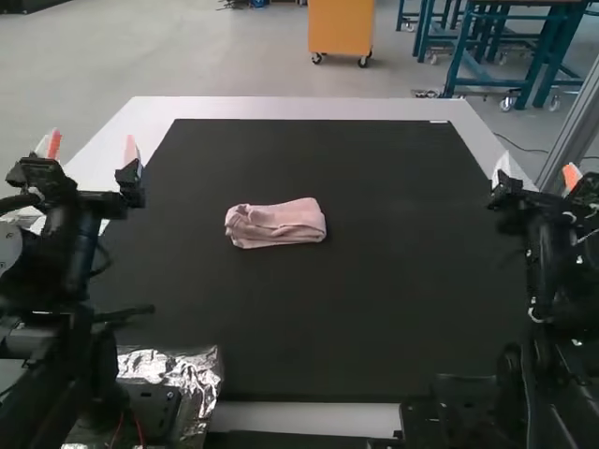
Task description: Fold the towel.
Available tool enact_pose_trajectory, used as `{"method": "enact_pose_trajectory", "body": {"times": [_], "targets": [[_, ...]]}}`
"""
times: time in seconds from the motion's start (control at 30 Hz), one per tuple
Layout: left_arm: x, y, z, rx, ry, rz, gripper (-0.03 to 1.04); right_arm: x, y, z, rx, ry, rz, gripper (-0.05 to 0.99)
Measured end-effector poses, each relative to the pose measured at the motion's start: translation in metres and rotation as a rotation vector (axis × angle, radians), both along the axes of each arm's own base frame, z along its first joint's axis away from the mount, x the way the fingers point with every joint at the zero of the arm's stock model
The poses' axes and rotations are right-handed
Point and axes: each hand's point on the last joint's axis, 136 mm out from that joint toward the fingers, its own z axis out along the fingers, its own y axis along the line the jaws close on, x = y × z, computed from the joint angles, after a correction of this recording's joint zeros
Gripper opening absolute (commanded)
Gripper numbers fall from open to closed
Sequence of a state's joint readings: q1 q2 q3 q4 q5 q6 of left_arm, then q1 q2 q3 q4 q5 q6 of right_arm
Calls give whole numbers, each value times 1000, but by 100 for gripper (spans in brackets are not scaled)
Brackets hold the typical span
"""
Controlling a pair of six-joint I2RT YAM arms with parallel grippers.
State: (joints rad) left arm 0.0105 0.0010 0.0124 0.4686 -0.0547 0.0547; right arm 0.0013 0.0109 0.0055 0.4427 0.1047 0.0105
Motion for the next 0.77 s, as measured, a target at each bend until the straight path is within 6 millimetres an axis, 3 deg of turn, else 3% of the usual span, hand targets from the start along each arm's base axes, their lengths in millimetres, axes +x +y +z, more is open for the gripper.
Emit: {"method": "enact_pose_trajectory", "body": {"times": [0.2, 0.27, 0.33, 0.77], "targets": [[27, 11, -93, -126, 380, 29, 97, 14, 0, -67, -4, 282, -2, 91], [27, 12, -108, -158, 438, 34, 97, 15, 0, -88, -19, 370, -3, 91], [27, 13, -113, -182, 454, 35, 97, 14, 0, -103, -36, 429, -3, 91], [27, 14, -113, -229, 449, 28, 97, 14, 3, -102, -68, 431, 11, 91]]}}
